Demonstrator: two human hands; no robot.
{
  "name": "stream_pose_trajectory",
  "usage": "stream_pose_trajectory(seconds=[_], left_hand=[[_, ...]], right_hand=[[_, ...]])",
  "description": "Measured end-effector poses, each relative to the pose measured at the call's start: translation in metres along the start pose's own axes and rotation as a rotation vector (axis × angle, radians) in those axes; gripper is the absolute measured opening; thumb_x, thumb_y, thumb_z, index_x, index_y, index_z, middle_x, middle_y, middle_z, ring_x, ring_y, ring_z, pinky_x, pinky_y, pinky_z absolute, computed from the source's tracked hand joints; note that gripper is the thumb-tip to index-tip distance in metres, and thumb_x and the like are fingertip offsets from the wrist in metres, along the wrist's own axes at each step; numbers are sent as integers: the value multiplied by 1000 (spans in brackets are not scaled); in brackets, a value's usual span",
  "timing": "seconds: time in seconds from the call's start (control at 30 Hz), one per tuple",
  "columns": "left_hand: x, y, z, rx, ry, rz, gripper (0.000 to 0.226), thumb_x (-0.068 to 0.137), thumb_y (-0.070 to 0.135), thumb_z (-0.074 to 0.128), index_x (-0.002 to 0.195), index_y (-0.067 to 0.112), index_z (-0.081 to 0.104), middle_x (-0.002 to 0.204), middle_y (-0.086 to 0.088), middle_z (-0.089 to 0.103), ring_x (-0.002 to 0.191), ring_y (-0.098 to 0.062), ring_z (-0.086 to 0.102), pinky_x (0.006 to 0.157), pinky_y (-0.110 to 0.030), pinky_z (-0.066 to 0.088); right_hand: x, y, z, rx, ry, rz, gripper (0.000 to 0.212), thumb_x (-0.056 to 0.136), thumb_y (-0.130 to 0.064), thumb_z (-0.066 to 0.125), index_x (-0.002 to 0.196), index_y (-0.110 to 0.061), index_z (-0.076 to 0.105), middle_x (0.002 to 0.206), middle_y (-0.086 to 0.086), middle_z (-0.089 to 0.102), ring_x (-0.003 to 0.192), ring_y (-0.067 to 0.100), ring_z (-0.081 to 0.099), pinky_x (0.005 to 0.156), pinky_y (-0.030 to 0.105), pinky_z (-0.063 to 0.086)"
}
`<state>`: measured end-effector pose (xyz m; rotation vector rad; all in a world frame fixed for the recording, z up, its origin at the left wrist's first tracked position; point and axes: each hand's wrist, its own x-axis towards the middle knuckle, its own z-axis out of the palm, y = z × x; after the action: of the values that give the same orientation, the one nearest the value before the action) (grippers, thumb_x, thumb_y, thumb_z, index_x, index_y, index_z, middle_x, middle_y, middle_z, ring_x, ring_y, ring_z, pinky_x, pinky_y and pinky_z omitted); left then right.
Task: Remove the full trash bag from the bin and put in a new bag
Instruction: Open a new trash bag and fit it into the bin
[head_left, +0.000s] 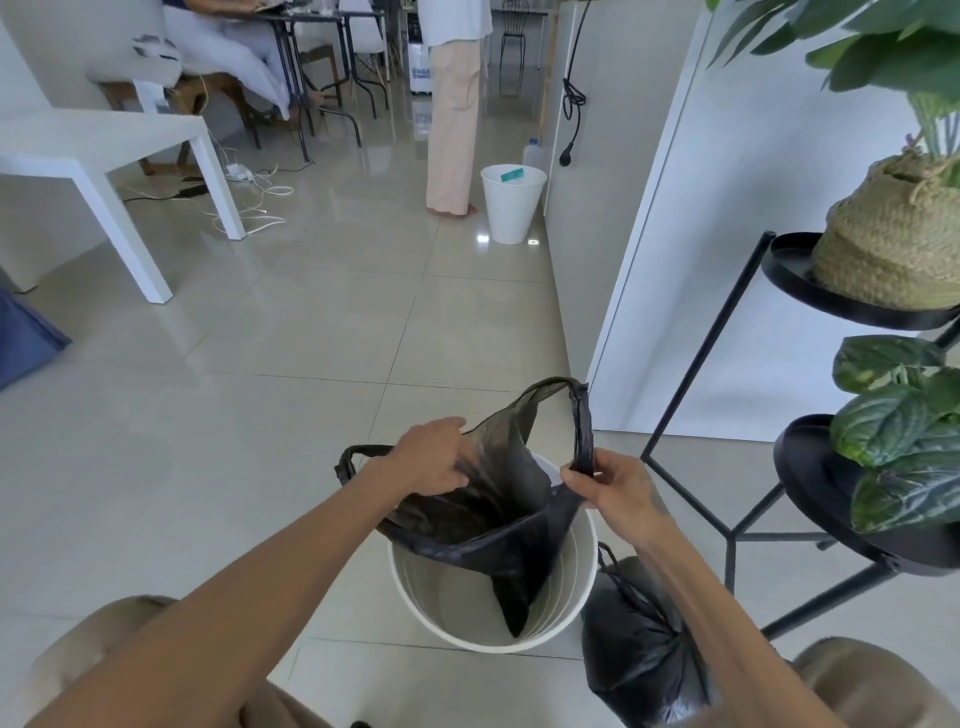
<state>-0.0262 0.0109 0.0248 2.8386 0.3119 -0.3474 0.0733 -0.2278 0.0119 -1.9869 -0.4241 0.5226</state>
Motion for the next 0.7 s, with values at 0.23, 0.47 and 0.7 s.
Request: stream_pose_trajectory(seconds=[0.23,0.47,0.7], left_hand=[[-11,13,35,-168,54,82,41,82,5,57,117,20,71,111,-6,67,100,-28,62,80,-35,51],[-17,22,48,-305,183,-31,20,76,8,59,94,17,62,100,-3,66,92,-27,65,78,-38,56],[-25,15,49,-247,184,-191,43,73,6,68,111,15,49,111,-9,58,98,-32,60,72,-36,49]], right_hand=[[-4,-20,2,44,317,26,40,88,-31,73,124,-21,57,110,-3,64,82,10,62,79,33,52],[-51,13,48,-338,223,-140,36,90,-46,64,118,-28,50,99,-4,56,87,14,58,73,28,50],[-32,21,62,-887,-2,36,48,86,-43,71,129,-25,56,131,4,39,116,25,47,90,39,52]])
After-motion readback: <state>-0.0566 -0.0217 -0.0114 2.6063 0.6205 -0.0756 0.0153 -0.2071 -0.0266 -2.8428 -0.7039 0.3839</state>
